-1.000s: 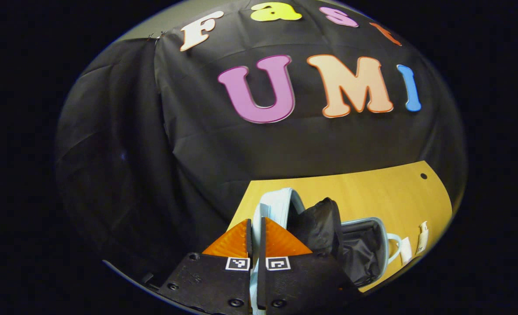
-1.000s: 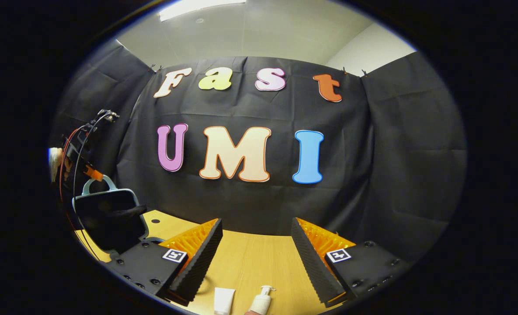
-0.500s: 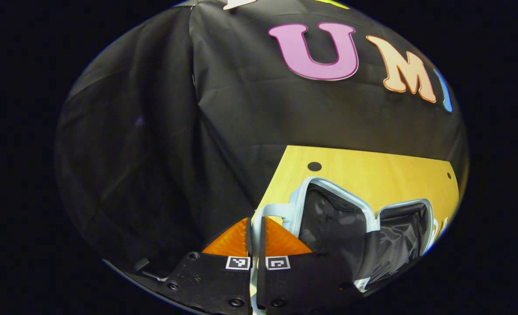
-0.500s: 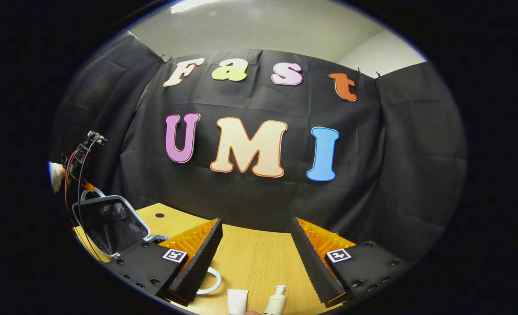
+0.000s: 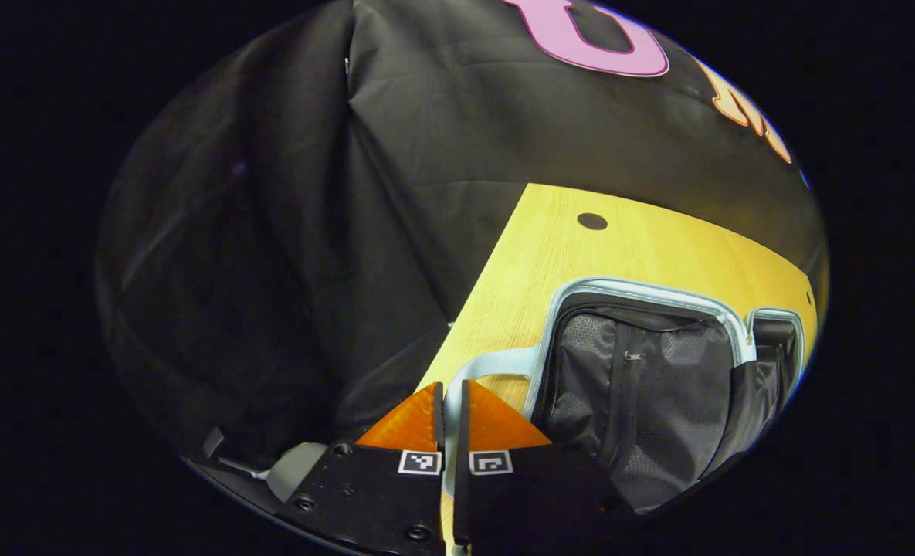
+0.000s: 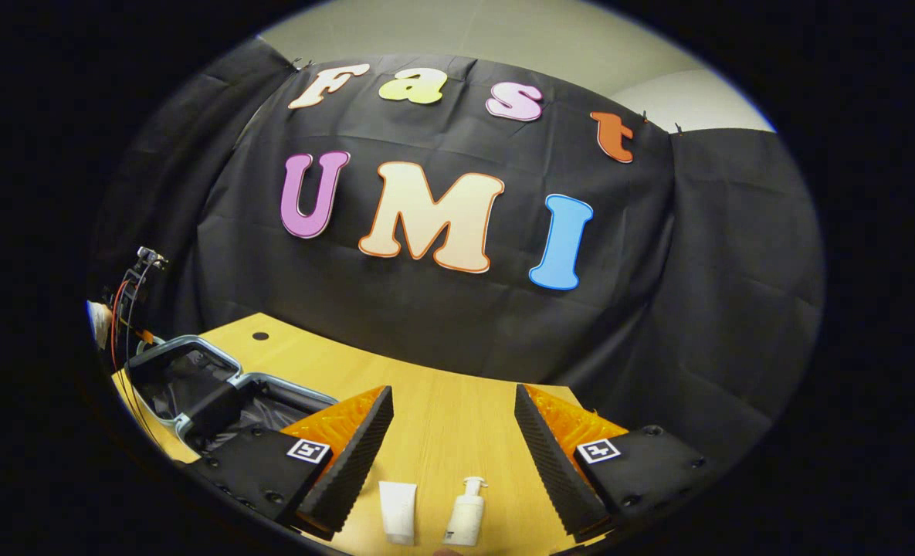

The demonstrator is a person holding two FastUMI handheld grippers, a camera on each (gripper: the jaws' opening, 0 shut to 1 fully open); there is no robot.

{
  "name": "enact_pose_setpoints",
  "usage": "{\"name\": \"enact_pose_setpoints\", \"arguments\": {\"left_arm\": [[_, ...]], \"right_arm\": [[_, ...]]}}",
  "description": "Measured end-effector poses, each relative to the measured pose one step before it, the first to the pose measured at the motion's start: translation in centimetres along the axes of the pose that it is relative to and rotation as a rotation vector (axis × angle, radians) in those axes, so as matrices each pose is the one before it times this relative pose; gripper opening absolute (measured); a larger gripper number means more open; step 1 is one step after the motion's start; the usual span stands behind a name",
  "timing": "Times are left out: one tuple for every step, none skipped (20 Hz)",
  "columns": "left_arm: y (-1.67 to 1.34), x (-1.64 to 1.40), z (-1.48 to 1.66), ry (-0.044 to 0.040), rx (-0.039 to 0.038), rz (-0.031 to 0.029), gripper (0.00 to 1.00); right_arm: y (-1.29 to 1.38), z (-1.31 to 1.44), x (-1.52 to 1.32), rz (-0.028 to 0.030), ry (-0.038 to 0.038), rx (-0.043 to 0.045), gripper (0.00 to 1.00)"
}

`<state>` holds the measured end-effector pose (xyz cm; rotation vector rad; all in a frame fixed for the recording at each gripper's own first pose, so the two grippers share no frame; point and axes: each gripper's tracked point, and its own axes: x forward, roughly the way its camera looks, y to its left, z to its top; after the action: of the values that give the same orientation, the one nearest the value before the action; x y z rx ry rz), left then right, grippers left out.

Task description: First open the suitcase, pack the skin care products into it, and then close the suitcase.

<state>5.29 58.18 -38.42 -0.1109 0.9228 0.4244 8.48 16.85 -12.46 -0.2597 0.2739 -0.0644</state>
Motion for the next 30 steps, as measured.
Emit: {"name": "enact_pose_setpoints", "arguments": {"left_arm": [[0.325,0.558,-0.397,-0.02077,0.00898,0.00522,0.00],[0.053,0.462,-0.437,-0.00758,-0.00329,0.00329,0.00],[0.182,0.250,0.243,-0.01168,-0.00578,-0.00105,0.00],[-0.199,-0.213,0.571,-0.02821,-0.01681,-0.00343,0.04],[0.622,-0.202,0.340,-0.02709,-0.00788,0.01700,0.08],[1.425,-0.676,0.321,-0.02874,-0.00547,0.05395,0.18],[1.275,-0.382,0.425,-0.03815,0.00056,0.05637,0.45],[0.903,-1.913,1.855,-0.04870,-0.01267,0.03188,0.73],[0.284,-0.433,1.137,-0.04820,-0.01824,0.01065,1.00],[-0.267,-1.046,1.041,-0.04514,-0.00814,0.01127,0.94],[-0.152,-1.637,1.409,-0.04381,-0.00144,0.00724,0.95],[-0.422,-1.940,1.882,-0.05354,0.00298,-0.00150,0.95],[-0.570,-1.985,2.141,-0.05215,0.00344,-0.00549,0.95],[-0.619,-2.175,2.179,-0.04827,0.00432,-0.01411,0.95],[-1.205,-2.181,2.002,-0.03885,-0.00288,-0.01578,0.95],[-1.780,-1.901,1.973,-0.03962,-0.00846,-0.03015,0.95],[-1.593,-2.211,1.816,-0.02917,-0.01476,-0.03725,0.95],[-1.825,-1.727,1.403,-0.02033,-0.01321,-0.03437,0.95],[-1.814,-1.664,1.523,-0.01823,-0.00938,-0.03180,0.94],[-2.199,-1.751,0.515,-0.01421,-0.00987,-0.03659,0.95],[-2.558,-1.207,0.647,-0.01581,-0.00787,-0.03361,0.95],[-2.668,-0.349,0.514,-0.00982,0.00229,-0.03642,0.95],[-2.825,-0.462,0.509,-0.00681,0.00345,-0.02790,0.97],[-1.871,-0.471,0.301,-0.00740,-0.00270,-0.01973,0.95],[-2.635,-0.814,0.229,-0.00413,-0.00684,-0.03669,0.95],[-2.742,-0.814,-0.204,0.00538,-0.00967,-0.03767,1.00],[-2.717,-0.520,-0.343,0.01299,-0.00726,-0.03878,0.95],[-2.762,-0.208,-0.736,0.01404,-0.00451,-0.03924,0.95],[-2.530,-0.174,-0.878,0.02041,-0.00871,-0.04008,0.95],[-2.663,0.621,-1.148,0.03492,-0.00772,-0.03807,0.95]], "right_arm": [[0.071,-0.399,-0.182,-0.00085,0.01222,-0.00512,1.00],[-0.009,-0.253,-0.080,-0.00073,0.01096,-0.00172,1.00],[-0.079,-0.446,-0.009,-0.00006,0.00730,-0.00256,1.00],[-0.093,-0.411,0.075,0.00023,0.00486,0.00032,1.00],[-0.262,-0.624,0.217,0.00120,0.00977,0.00731,1.00],[-0.337,-0.592,0.146,0.00103,0.00788,0.01517,1.00],[-0.594,-0.420,-0.050,-0.00262,0.00358,0.02239,1.00],[-0.722,-0.395,-0.011,-0.00428,0.00362,0.02680,1.00],[-0.633,-0.205,0.070,-0.00202,0.00172,0.02337,1.00],[-0.515,-0.369,0.079,0.00289,0.00320,0.02308,1.00],[-0.526,-0.086,0.107,0.00292,-0.00114,0.01303,1.00],[-0.509,-0.052,0.045,0.00397,-0.00436,0.00763,1.00],[-0.493,-0.052,0.131,0.00642,-0.00035,0.00412,1.00],[-0.609,-0.209,0.130,0.00754,-0.00120,0.00535,1.00],[-0.543,0.045,0.113,0.00960,-0.00273,0.00561,1.00],[-0.520,-0.109,0.091,0.00936,-0.00221,0.00506,1.00],[-0.564,-0.133,0.147,0.00864,0.00227,0.00384,1.00],[-0.621,-0.173,0.025,0.00862,-0.00028,0.00492,1.00],[-0.604,0.063,0.024,0.00686,-0.00173,0.00430,1.00],[-0.664,0.010,-0.011,0.00540,-0.00443,0.00382,1.00],[-0.644,0.064,-0.043,0.00384,-0.00505,0.00293,1.00],[-0.605,-0.040,-0.090,0.00449,-0.00327,0.00272,1.00],[-0.564,-0.028,-0.090,0.00464,-0.00194,0.00228,1.00],[-0.498,-0.136,-0.082,0.00211,-0.00291,0.00045,1.00],[-0.661,-0.254,0.003,0.00085,0.00403,-0.00161,1.00],[-0.334,-0.607,0.052,0.00374,0.00940,0.00040,1.00],[-0.341,-0.736,0.013,0.00734,0.01616,0.00254,1.00],[-0.195,-0.808,-0.006,0.00736,0.01700,0.00230,1.00],[-0.224,-0.668,0.059,0.00632,0.01496,0.00312,1.00],[-0.202,-0.720,-0.054,0.00744,0.01493,0.00432,1.00]]}}
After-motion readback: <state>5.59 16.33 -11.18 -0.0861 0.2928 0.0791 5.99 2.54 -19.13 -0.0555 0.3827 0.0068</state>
